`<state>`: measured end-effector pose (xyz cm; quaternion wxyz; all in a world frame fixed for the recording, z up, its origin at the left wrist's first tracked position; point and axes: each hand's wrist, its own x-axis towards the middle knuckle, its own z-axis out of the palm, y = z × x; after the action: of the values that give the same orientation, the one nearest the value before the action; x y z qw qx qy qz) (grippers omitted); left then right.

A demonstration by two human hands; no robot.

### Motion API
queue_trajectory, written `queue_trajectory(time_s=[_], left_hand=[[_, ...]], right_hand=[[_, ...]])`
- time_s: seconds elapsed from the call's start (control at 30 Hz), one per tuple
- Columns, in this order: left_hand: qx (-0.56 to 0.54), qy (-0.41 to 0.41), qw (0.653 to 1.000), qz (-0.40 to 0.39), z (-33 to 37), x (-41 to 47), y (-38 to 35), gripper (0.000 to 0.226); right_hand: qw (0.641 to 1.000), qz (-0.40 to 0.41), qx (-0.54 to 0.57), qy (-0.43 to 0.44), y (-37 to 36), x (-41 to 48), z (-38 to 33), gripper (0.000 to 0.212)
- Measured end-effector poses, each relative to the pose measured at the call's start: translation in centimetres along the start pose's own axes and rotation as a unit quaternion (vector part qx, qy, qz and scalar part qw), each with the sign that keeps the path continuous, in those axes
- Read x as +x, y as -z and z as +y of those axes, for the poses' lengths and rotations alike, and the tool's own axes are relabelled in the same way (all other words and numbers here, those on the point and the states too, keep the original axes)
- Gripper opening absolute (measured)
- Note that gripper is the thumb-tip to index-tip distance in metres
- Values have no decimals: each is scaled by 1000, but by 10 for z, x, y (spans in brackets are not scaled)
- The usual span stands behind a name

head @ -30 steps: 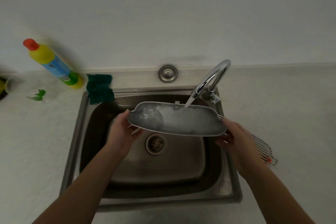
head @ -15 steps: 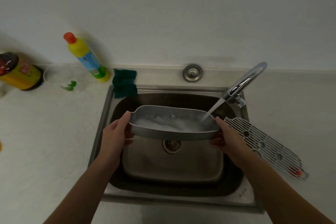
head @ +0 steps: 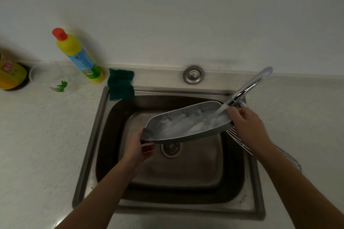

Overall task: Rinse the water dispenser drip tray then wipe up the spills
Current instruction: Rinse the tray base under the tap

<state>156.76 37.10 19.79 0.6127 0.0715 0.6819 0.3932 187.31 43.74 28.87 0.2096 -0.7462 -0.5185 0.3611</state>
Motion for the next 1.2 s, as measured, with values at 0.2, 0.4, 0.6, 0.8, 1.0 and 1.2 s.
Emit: queue_trajectory(time_s=[0.2,0.4,0.6,0.8,1.0,1.2], left_hand=[[-98,32,994,-42,1,7,-17,35],[-149,3,988,-34,3,11,-8,32],[-101,-12,993,-58,-4,7,-13,35],[-70,-113,991,-3,13,-8,-7,31],[36,-290,956,-27,49,-47,10,33],[253,-358,895,78,31,-37,25,34]], right_hand=[[999,8,51,-2,1,-31,13,18],[989,-26,139,-38,-9,-50,23,44],[983,29,178,-31,-7,-56,10,47],[988,8,140,-62,-15,-51,21,31],[936,-100,233,-243,-39,-29,43,19],[927,-91,268,-248,-44,-9,33,20]])
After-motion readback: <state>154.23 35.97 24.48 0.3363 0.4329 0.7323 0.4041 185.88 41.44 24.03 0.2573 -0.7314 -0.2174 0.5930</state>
